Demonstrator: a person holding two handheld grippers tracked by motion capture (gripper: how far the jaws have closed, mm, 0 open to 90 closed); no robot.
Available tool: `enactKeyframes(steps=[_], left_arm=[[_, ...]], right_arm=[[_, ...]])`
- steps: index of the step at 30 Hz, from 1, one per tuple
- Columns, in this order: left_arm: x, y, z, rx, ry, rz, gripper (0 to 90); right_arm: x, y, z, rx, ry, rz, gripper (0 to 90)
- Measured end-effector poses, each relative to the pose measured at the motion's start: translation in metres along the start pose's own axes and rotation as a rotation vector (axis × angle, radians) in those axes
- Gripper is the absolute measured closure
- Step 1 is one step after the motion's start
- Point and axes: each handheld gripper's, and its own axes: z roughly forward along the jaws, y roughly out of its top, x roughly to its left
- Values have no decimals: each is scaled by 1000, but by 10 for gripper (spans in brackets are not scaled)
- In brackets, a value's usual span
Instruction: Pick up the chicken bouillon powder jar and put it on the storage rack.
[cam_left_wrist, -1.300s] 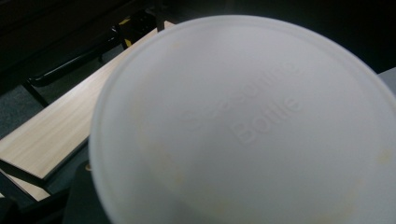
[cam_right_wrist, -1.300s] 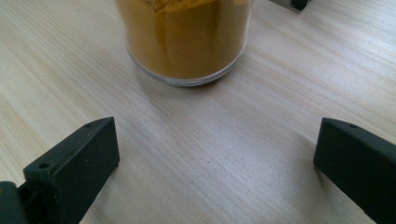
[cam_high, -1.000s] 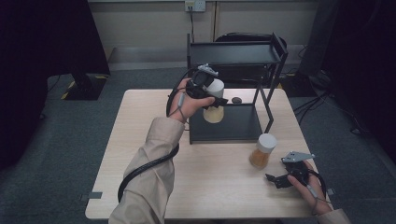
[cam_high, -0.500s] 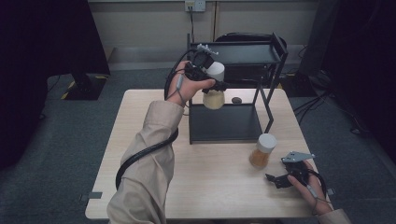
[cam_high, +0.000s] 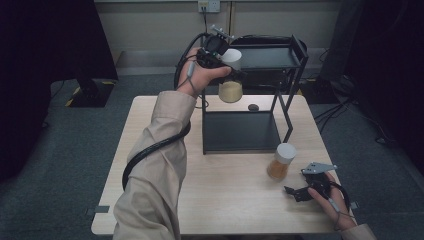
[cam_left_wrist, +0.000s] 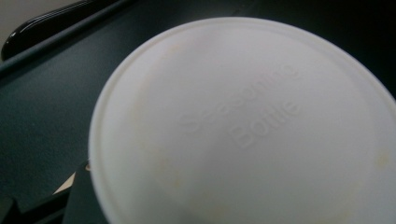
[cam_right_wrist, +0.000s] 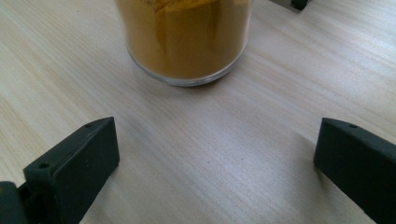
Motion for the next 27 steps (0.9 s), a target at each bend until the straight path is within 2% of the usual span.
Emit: enactKeyframes(steps=[9, 15, 20, 27], left_arm=[[7, 21, -9, 9, -11, 11, 351], [13, 31, -16, -10, -18, 2, 351], [15, 46, -21, 6, -2, 13, 351], [21, 58, -23, -4, 28, -6, 351]], right_arm=[[0, 0, 0, 0, 0, 1, 0], [0, 0, 0, 0, 0, 1, 0], [0, 0, 0, 1, 0, 1, 0], [0, 0, 0, 0, 0, 0, 0]])
